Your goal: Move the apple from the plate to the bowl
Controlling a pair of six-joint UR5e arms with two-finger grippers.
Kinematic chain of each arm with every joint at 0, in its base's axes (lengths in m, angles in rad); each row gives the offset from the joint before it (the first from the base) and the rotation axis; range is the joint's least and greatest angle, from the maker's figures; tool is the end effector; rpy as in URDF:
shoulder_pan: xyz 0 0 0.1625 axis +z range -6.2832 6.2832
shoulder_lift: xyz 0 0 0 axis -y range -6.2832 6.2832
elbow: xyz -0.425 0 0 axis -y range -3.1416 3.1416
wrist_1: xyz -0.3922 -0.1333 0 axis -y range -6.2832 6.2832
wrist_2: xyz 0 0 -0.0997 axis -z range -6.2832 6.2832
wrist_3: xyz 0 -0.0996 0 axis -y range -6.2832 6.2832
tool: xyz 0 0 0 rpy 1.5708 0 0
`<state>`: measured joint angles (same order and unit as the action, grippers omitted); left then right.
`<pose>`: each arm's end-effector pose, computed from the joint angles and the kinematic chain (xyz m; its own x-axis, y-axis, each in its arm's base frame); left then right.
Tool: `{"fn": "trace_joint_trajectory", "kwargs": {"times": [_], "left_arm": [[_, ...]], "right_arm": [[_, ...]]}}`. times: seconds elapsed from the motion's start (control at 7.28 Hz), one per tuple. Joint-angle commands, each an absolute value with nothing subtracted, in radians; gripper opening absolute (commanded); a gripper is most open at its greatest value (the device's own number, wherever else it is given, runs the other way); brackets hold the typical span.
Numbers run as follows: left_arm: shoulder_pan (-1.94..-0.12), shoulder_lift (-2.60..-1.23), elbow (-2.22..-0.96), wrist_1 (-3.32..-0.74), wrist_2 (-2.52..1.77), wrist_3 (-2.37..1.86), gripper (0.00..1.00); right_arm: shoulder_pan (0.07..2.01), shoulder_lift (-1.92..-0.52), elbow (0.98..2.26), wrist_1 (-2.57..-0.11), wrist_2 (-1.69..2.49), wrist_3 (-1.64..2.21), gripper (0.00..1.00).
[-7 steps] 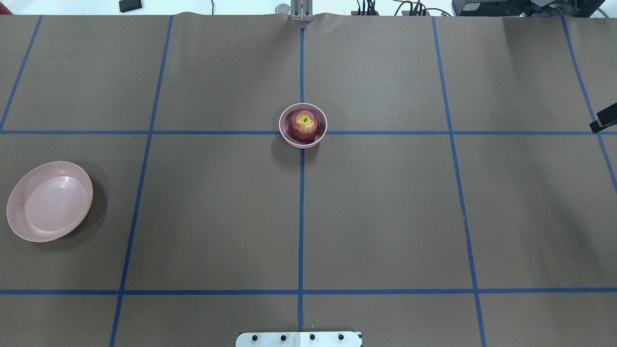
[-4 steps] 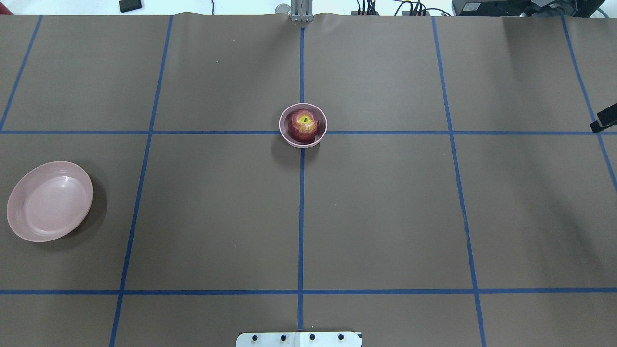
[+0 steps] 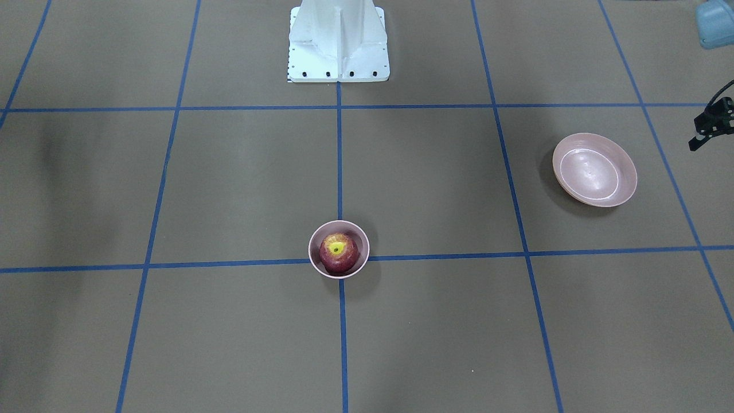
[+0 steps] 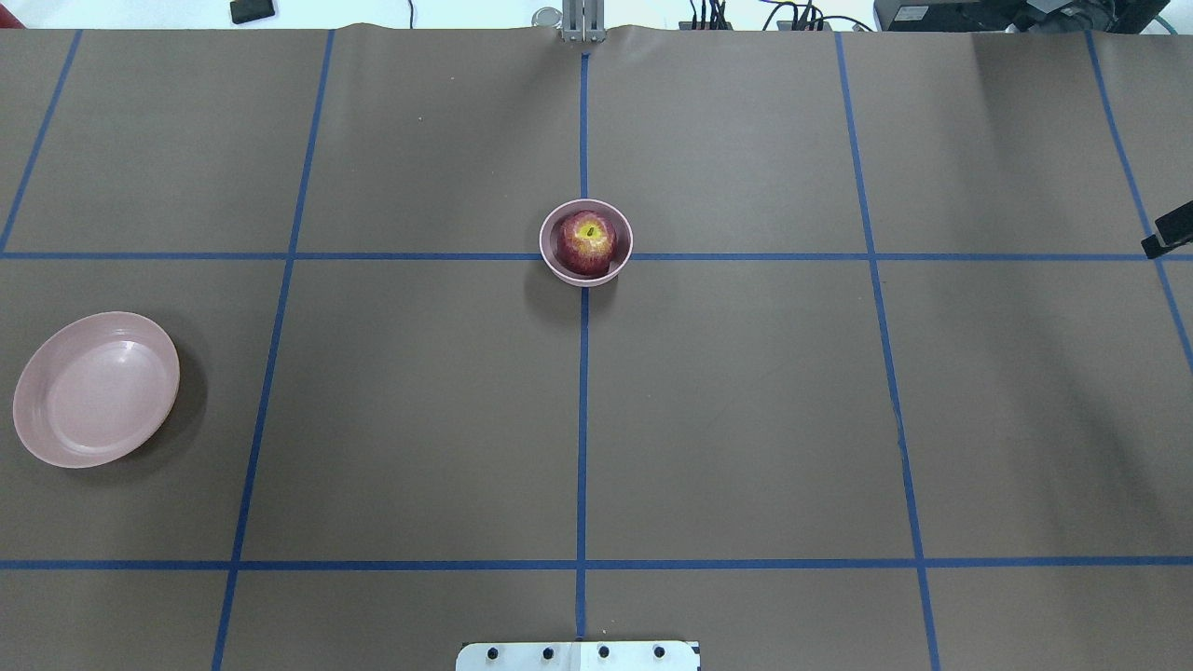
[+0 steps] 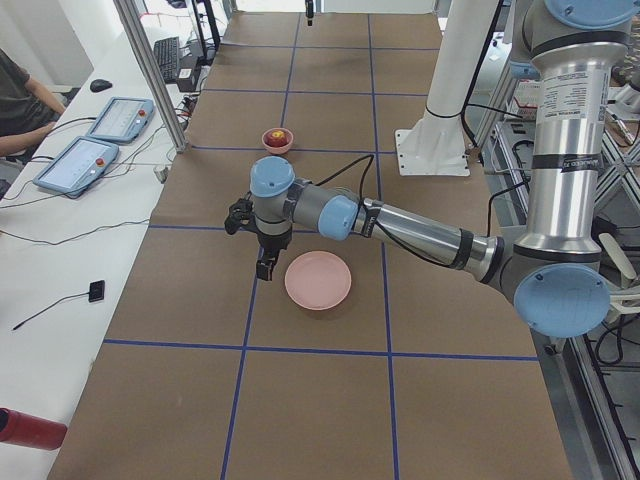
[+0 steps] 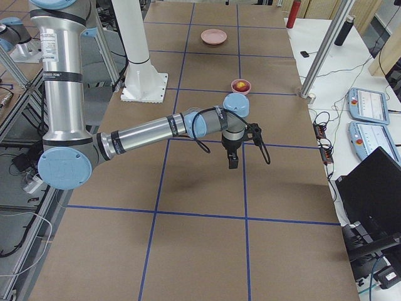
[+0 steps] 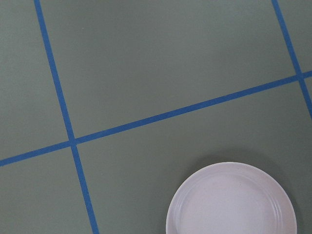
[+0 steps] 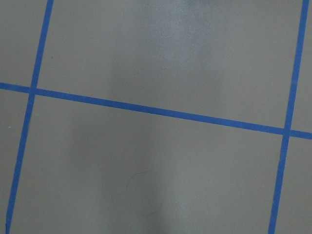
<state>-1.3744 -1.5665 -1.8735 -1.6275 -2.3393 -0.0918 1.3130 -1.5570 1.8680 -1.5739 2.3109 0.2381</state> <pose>0.0331 -0.4945 0.5047 0.6720 0.2914 -0.6808 -0.1219 0.9503 0.2865 -0.0626 -0.4970 0.5073 0.7005 -0.1576 0.6960 0.0800 0.9865 0.1429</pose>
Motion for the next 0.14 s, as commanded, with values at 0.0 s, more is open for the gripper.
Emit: {"fn": "trace_joint_trajectory", "kwargs": {"times": [0.0], "left_arm": [[-1.373,-1.568,-1.89,-1.629,-2.339,-0.092,0.98]], "right_arm": [[1.312,-1.552,1.868,-1.574,2.312,0.239,1.0]]}}
